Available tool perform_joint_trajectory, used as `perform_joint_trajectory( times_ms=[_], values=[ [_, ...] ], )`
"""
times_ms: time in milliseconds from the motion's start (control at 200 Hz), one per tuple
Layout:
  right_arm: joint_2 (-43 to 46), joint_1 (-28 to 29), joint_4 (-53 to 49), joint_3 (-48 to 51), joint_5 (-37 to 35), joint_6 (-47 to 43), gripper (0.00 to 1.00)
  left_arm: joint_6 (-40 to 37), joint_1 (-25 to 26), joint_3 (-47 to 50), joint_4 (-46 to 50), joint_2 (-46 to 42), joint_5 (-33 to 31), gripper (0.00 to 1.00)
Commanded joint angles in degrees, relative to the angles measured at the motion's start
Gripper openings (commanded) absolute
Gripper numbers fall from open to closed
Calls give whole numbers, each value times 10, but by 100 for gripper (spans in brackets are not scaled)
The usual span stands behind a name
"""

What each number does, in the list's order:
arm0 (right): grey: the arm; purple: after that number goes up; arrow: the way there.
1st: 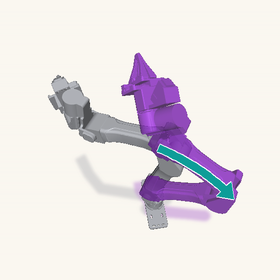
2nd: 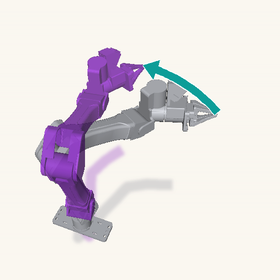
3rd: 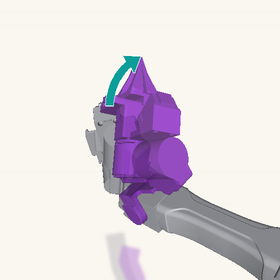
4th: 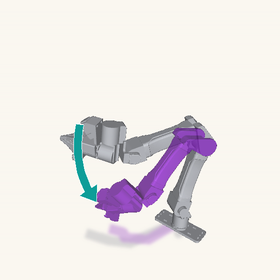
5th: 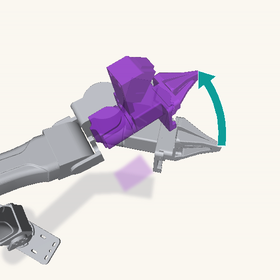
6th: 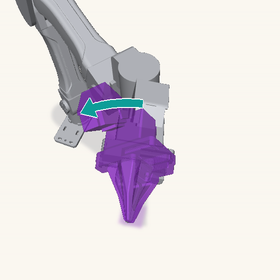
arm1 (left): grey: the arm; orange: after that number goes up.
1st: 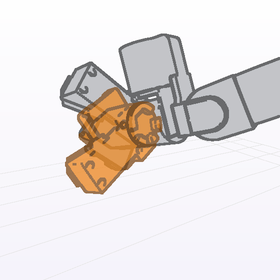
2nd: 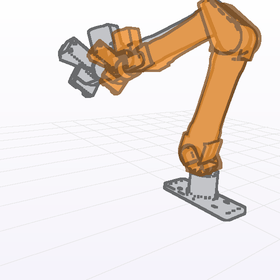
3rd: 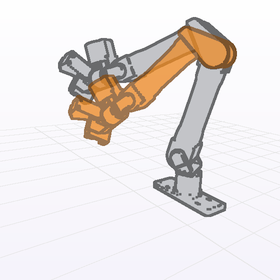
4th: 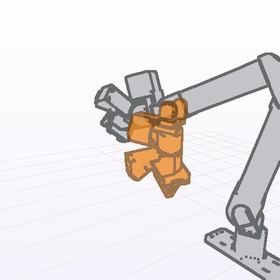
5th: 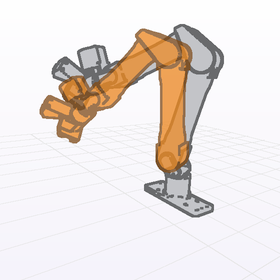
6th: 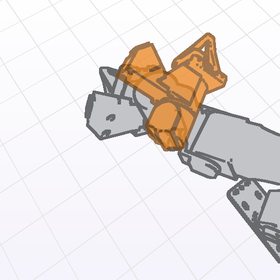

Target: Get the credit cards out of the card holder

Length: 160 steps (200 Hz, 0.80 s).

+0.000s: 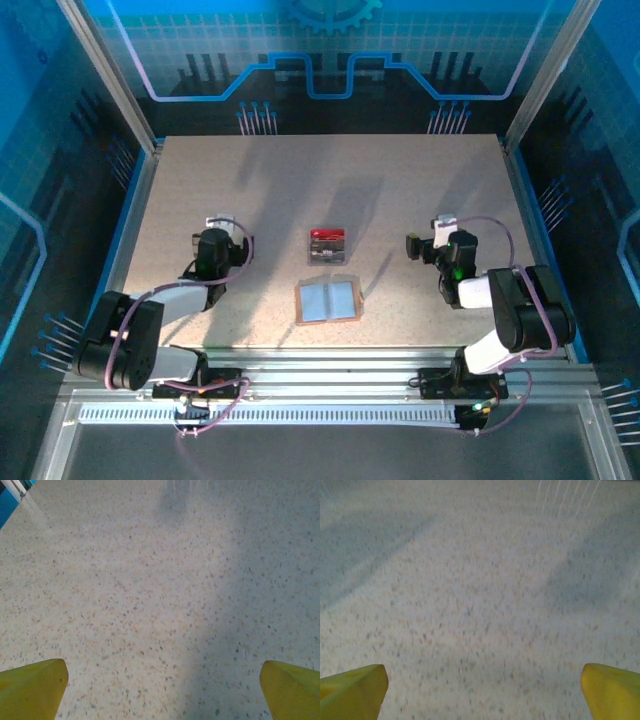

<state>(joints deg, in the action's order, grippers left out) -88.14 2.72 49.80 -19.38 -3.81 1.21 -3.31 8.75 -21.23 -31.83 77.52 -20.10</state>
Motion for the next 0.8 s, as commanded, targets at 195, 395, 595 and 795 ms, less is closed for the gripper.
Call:
perform_joint_trajectory(
  times_ms=[195, 395, 595, 795],
  values=[
    [-1, 10, 19, -30, 2, -19, 100, 11, -63, 20, -279, 122, 133, 99],
    [0, 9, 8, -36, 8, -20, 100, 29, -82, -10, -202, 112, 154, 99],
    [-1, 9, 8, -36, 8, -19, 100, 29, -82, -10, -203, 113, 155, 99],
    [-1, 9, 8, -36, 8, -19, 100, 29, -82, -10, -203, 113, 155, 99]
  ],
)
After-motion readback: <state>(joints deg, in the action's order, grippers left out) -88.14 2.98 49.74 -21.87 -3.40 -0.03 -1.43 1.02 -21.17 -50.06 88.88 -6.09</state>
